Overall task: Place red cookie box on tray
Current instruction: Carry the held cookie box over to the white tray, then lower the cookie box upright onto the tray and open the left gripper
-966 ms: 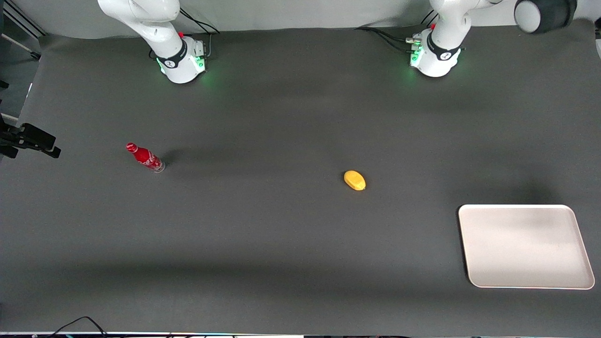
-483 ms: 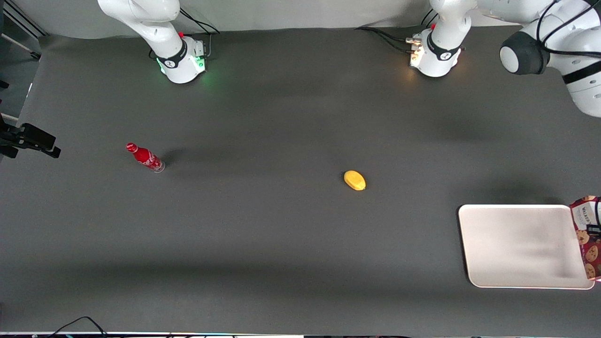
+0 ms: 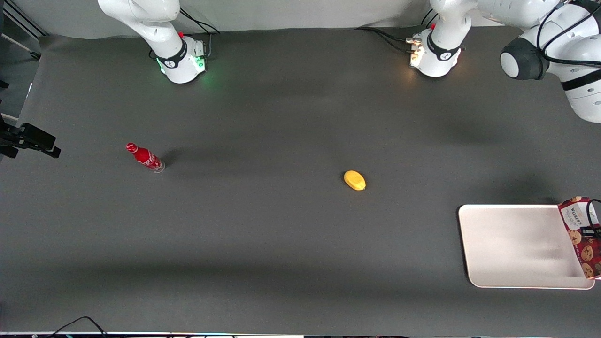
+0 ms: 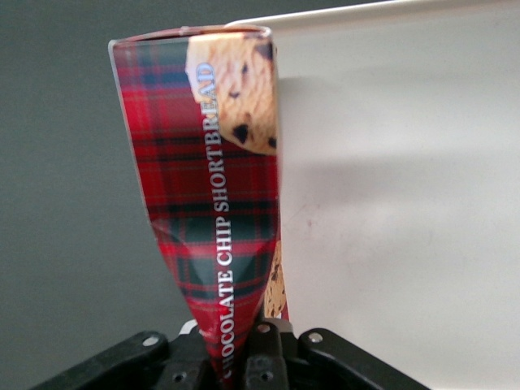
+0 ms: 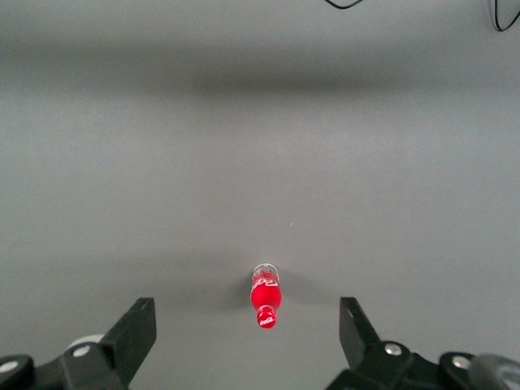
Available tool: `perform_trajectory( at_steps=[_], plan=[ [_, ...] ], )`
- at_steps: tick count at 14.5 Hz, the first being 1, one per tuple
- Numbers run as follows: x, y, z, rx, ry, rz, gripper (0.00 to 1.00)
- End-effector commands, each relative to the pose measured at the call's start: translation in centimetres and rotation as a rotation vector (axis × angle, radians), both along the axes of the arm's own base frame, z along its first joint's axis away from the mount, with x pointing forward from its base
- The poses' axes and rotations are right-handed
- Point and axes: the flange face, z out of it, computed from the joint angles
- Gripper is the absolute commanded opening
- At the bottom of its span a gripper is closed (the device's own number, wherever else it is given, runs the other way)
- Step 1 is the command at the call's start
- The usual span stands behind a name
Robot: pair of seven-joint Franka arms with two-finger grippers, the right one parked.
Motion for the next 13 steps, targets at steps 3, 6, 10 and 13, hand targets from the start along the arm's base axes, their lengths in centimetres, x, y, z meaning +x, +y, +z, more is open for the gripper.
perform_trajectory(
  at_steps=[3, 6, 10, 13],
  plan=[
    [0.4, -0.6, -2.7, 0.002, -0.067, 0.008, 0.58],
    [0.4, -0.6, -2.5, 0.006, -0.071, -0.005, 1.00],
    [-0.2, -0.5, 1.4, -0.007, -0.005, -0.011, 1.00],
    [-1.2, -0.7, 8.2, 0.000, 0.052, -0.019, 1.00]
  ],
)
